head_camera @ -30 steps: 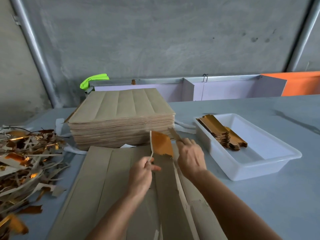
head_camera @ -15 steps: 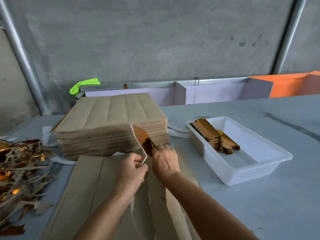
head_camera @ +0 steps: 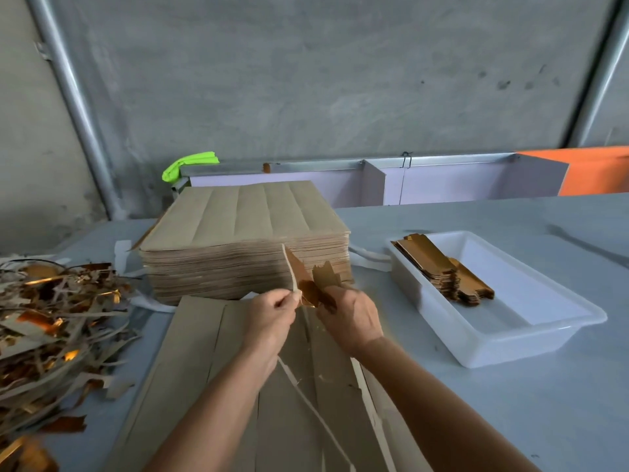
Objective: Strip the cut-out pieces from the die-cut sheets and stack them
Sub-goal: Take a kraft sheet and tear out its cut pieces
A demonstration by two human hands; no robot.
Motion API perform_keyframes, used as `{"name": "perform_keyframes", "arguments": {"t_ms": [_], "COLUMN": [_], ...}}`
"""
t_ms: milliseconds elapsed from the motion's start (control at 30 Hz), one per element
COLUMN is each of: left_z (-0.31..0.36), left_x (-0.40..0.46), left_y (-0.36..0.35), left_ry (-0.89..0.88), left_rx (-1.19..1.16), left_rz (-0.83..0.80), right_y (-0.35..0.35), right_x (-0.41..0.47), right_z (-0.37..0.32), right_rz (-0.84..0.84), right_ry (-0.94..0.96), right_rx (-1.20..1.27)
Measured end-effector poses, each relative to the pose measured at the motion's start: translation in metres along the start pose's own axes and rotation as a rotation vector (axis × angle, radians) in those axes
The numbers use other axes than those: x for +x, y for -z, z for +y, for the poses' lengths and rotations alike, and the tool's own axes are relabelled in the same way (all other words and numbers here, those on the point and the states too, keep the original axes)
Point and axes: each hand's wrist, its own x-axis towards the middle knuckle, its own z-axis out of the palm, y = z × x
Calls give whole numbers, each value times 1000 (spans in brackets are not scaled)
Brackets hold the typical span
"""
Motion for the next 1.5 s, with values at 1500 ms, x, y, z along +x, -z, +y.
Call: {"name": "perform_keyframes", "arguments": {"t_ms": [1500], "left_z": [2], "left_x": [-10], "left_y": [4], "left_ry": [2], "left_rx": [-363], "left_rz": [8], "right_y": [45], "right_x": [-61], "right_z": [0], "right_rz": [305], "right_ry": [-624], "right_rx": [1538]}}
